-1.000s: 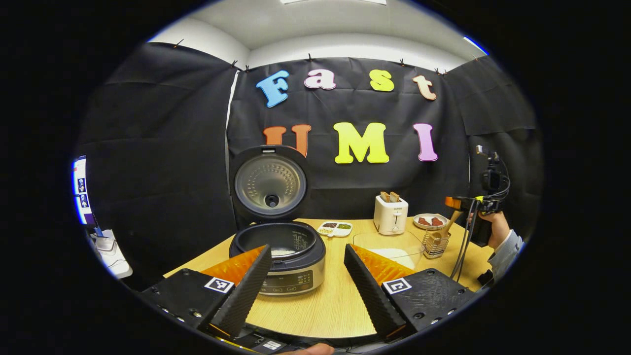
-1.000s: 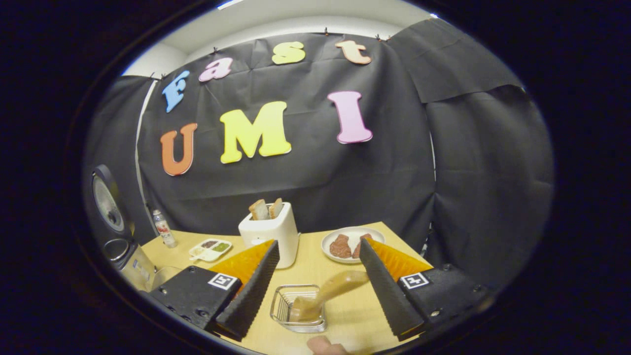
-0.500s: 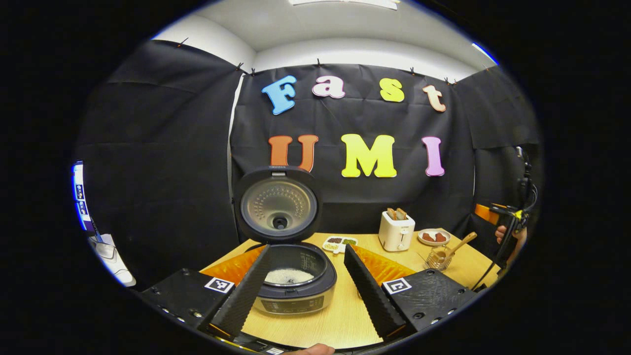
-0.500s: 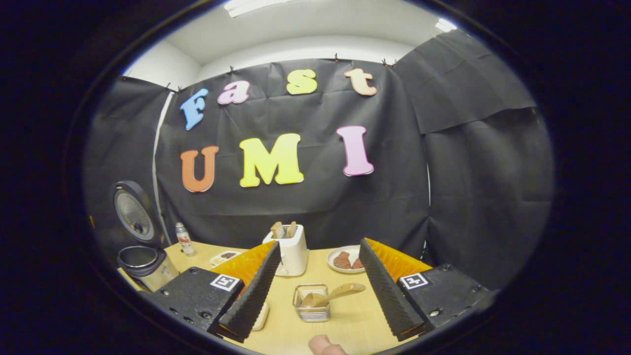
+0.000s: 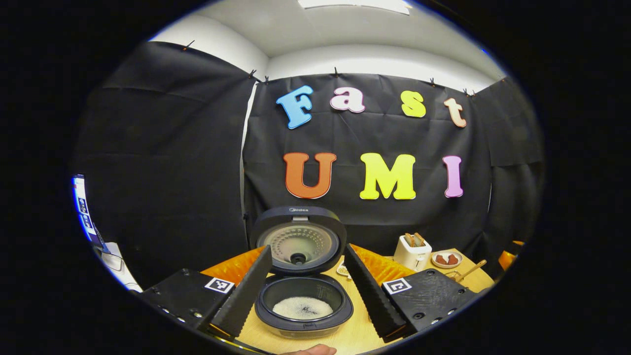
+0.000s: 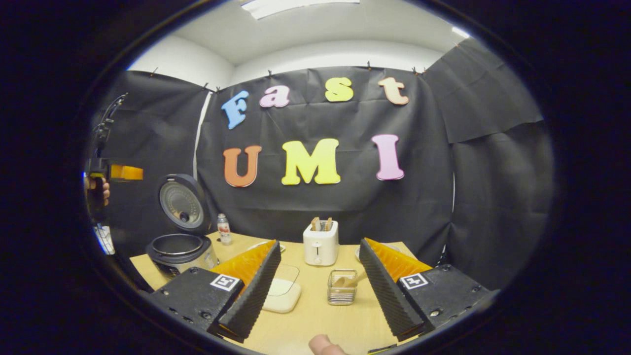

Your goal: Close the left gripper, press the button to open the rice cooker; take a wooden spoon from the chopstick holder with the right hand, scoop a spoonful of rice and pour it into the rice cooker, then put the wooden spoon back into the chopstick holder.

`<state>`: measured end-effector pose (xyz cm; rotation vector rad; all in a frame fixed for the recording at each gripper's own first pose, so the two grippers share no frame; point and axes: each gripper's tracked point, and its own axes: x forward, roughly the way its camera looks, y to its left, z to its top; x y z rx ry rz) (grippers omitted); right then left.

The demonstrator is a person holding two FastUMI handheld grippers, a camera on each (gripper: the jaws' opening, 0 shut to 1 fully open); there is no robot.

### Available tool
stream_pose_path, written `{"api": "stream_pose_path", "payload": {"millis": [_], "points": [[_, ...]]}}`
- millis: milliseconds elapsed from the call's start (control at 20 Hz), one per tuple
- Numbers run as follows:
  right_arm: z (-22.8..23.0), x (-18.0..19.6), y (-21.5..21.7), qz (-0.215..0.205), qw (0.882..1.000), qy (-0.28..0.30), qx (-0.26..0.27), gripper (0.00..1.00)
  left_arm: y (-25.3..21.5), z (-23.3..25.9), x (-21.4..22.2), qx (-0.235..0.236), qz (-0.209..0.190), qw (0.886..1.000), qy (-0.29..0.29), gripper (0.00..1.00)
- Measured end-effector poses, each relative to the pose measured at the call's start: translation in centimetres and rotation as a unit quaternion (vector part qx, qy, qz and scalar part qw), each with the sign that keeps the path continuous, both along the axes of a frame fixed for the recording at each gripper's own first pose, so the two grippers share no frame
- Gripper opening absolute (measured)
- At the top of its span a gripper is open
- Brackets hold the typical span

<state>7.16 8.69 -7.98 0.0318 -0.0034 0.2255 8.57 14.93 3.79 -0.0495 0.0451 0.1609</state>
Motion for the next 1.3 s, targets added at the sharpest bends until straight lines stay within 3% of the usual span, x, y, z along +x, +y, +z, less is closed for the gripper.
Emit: {"api": "stream_pose_path", "payload": {"millis": [250,350,450,750,1150,1300], "points": [[0.1,-1.6,1.1,0.035,0.999,-0.015,-0.004,0.96,3.3,2.9,5.0,0.009,0.026,0.999,-0.019,0.94],[0.1,-1.9,1.8,0.046,0.998,-0.026,-0.015,1.0,4.5,3.6,7.3,-0.005,0.026,0.999,-0.028,0.94],[-0.2,-2.1,2.2,0.053,0.998,-0.03,-0.032,0.96,6.0,3.7,9.4,-0.007,0.033,0.999,-0.038,0.94],[-0.9,-3.0,2.5,0.054,0.997,-0.031,-0.036,1.0,9.1,3.5,14.5,-0.023,0.041,0.998,-0.052,0.94],[-2.7,-3.3,0.8,0.038,0.999,-0.008,-0.034,1.0,9.5,1.4,20.5,-0.041,0.046,0.998,-0.005,0.94],[-1.8,-3.7,-0.4,0.025,0.999,-0.023,-0.028,1.0,9.0,-1.3,21.3,-0.015,0.054,0.998,0.041,0.94]]}}
